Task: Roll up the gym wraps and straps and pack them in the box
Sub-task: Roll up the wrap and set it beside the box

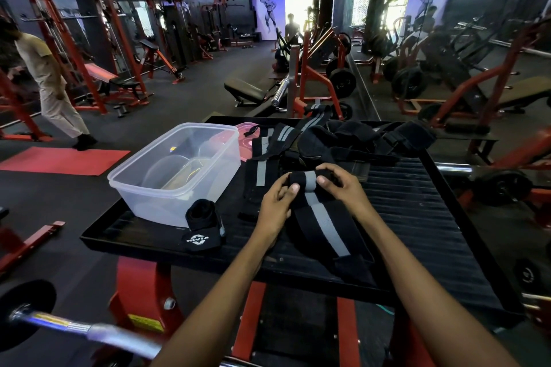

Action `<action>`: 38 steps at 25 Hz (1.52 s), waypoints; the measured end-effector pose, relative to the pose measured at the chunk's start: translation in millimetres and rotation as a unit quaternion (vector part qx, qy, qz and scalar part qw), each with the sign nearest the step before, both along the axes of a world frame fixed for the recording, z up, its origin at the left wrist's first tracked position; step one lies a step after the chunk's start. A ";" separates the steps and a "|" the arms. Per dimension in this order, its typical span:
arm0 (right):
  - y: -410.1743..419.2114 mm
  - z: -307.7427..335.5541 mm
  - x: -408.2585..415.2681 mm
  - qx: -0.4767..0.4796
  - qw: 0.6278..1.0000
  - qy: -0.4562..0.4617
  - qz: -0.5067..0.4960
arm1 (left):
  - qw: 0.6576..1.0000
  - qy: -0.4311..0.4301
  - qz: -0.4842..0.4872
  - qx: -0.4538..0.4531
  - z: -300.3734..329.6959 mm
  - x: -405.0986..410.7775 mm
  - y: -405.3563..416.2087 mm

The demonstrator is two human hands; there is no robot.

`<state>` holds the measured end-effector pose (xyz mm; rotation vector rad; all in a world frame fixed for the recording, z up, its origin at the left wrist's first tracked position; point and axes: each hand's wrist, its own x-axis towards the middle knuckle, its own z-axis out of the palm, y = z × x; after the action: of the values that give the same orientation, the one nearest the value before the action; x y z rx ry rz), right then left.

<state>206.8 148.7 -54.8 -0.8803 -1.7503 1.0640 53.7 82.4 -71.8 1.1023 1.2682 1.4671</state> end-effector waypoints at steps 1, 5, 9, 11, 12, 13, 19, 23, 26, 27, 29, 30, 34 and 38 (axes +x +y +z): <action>-1.0 0.8 0.4 0.003 1.000 0.003 0.005 | 1.000 -0.009 -0.002 -0.009 -1.1 -0.4 1.0; -3.9 2.4 -0.8 -0.012 0.999 0.006 0.036 | 1.000 -0.014 0.023 0.005 0.6 -1.9 -0.3; -4.6 3.2 -1.1 -0.050 0.998 -0.004 0.023 | 0.998 0.024 0.039 0.051 1.4 -5.5 -1.6; -4.5 3.1 0.1 -0.040 0.999 0.014 0.020 | 0.996 0.054 0.036 0.058 -0.2 -4.4 -1.0; -4.8 3.2 0.9 -0.036 0.999 0.027 0.017 | 0.996 0.056 0.035 0.052 -0.2 -3.2 -1.1; -5.7 3.6 0.9 -0.033 0.999 0.036 0.019 | 0.997 0.048 0.036 0.041 -0.6 -2.6 -0.4; -10.6 8.2 -1.6 -0.063 0.997 0.030 0.031 | 0.994 0.057 0.064 0.061 3.9 -5.0 -3.0; -9.8 6.7 1.3 -0.062 0.996 0.048 0.035 | 0.998 0.034 0.044 0.035 4.7 -0.9 -4.1; -9.2 4.8 1.8 -0.046 0.996 0.059 0.050 | 0.999 -0.017 0.029 -0.022 3.7 -0.4 -2.7; -8.4 4.3 1.4 -0.050 0.995 0.060 0.055 | 0.999 -0.017 0.026 -0.026 3.1 -0.3 -2.2; -9.0 5.3 0.1 -0.081 0.993 0.068 0.053 | 1.000 -0.010 0.022 -0.015 2.8 -1.0 -2.6; -9.7 6.1 -0.5 -0.100 0.991 0.071 0.047 | 1.000 -0.004 0.021 -0.009 3.2 -1.0 -3.0; -7.8 2.7 -0.9 -0.083 0.995 0.054 0.013 | 0.999 0.040 0.026 0.007 3.7 -1.1 -4.1; -7.9 2.7 0.7 -0.048 0.998 0.048 0.020 | 1.000 -0.012 0.014 -0.015 8.1 2.1 -7.1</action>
<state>207.6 140.8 -52.1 -0.8420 -1.6548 1.2051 55.8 75.2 -63.6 1.0492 1.2888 1.4729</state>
